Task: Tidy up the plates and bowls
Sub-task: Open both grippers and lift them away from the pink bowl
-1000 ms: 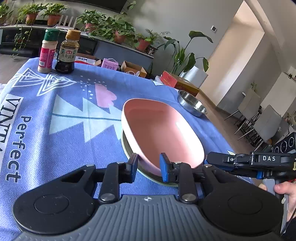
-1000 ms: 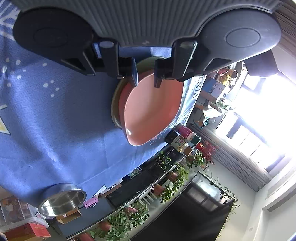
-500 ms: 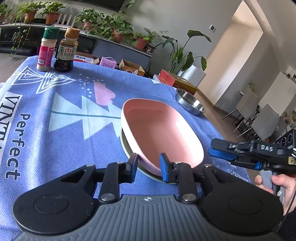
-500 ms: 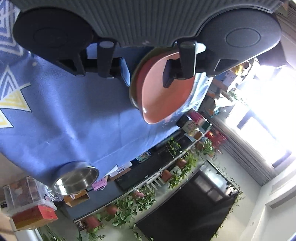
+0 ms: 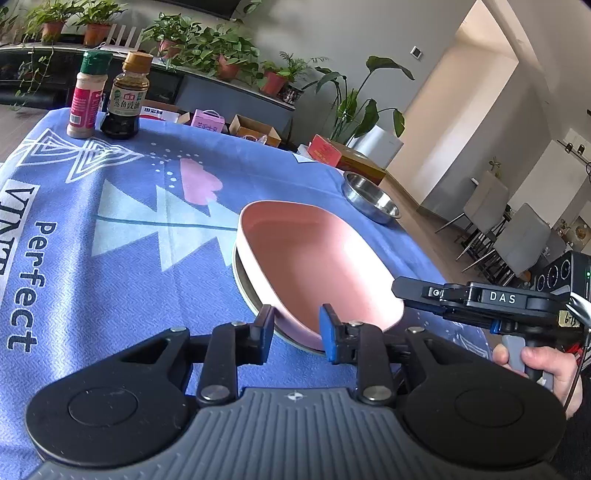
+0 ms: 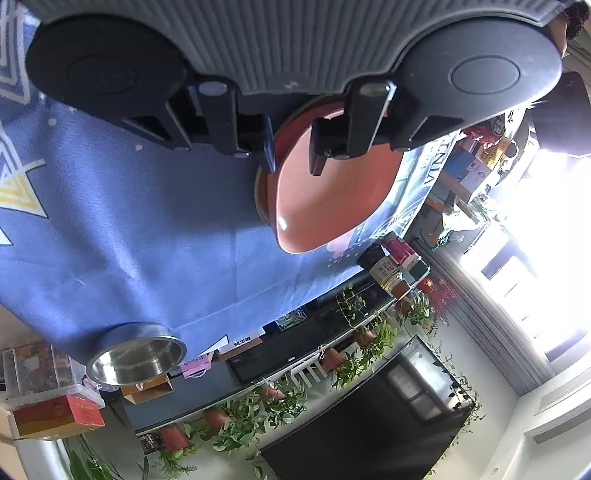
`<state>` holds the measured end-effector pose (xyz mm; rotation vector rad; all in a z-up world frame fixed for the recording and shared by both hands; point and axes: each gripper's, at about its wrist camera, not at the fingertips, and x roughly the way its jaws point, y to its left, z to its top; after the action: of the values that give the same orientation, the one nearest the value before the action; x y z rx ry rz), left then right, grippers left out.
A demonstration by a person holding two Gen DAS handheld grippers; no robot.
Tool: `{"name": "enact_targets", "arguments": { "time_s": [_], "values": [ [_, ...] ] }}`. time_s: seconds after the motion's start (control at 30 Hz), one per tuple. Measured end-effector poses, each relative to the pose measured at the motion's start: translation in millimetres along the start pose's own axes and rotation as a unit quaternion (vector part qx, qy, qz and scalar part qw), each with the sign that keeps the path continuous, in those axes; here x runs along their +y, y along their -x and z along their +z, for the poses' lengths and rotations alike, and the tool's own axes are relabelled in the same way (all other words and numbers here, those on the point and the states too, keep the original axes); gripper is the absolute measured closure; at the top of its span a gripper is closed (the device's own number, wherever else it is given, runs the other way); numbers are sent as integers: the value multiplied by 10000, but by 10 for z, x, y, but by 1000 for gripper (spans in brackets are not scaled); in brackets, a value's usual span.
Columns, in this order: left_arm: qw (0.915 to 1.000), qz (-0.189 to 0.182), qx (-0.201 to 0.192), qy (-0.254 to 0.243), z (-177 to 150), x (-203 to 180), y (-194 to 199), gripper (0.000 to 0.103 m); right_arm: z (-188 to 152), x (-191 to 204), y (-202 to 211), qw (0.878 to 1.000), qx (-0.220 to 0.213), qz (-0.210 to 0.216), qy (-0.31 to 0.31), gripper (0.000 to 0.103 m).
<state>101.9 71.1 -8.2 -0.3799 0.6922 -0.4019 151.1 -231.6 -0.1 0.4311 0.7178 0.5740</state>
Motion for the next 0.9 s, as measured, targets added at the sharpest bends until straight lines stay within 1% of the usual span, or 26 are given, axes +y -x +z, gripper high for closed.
{"name": "enact_targets", "arguments": {
  "time_s": [0.13, 0.2, 0.27, 0.3, 0.37, 0.4, 0.47, 0.53, 0.6, 0.63, 0.67, 0.7, 0.73, 0.77, 0.83, 0.9],
  "values": [
    [10000, -6, 7, -3, -6, 1, 9, 76, -1, 8, -4, 10000, 33, 29, -13, 83],
    [10000, 15, -1, 0, 1, 5, 7, 73, 1, 11, -2, 10000, 46, 56, -57, 83],
    [10000, 69, -13, -10, 6, 7, 18, 63, 16, -9, 12, 9999, 29, 99, -132, 82],
    [10000, 86, -33, -10, 7, 8, 31, 60, 25, -19, 20, 9998, 3, 111, -173, 81],
    [9999, 94, -97, -1, 15, 14, 65, 51, 41, -46, 58, 9996, -89, 110, -240, 81],
    [9999, 95, -124, 4, 18, 15, 80, 49, 56, -63, 82, 9994, -139, 130, -275, 81],
    [9998, 119, -183, 37, 28, 24, 106, 40, 87, -88, 123, 9989, -248, 163, -351, 81],
    [9996, 114, -223, 94, 57, 27, 130, 39, 133, -131, 166, 9980, -380, 176, -469, 81],
    [9996, 112, -263, 90, 123, -1, 156, 35, 191, -194, 208, 9966, -543, 153, -600, 79],
    [9994, 135, -301, 54, 173, -30, 165, 30, 224, -238, 242, 9952, -669, 137, -700, 72],
    [9993, 157, -353, 10, 235, -70, 177, 27, 258, -287, 278, 9934, -797, 124, -809, 62],
    [9991, 164, -396, -39, 304, -117, 181, 26, 285, -327, 310, 9916, -921, 116, -902, 57],
    [9989, 149, -430, -86, 394, -177, 169, 23, 321, -374, 346, 9892, -1063, 112, -1000, 51],
    [9988, 114, -452, -117, 489, -236, 143, 16, 370, -430, 376, 9865, -1203, 111, -1102, 50],
    [9987, 20, -511, -45, 688, -339, 57, 11, 458, -534, 411, 9815, -1398, 116, -1300, 48],
    [9990, -48, -449, 37, 904, -444, -69, 10, 535, -691, 434, 9745, -1599, 145, -1569, 43]
  ]
}}
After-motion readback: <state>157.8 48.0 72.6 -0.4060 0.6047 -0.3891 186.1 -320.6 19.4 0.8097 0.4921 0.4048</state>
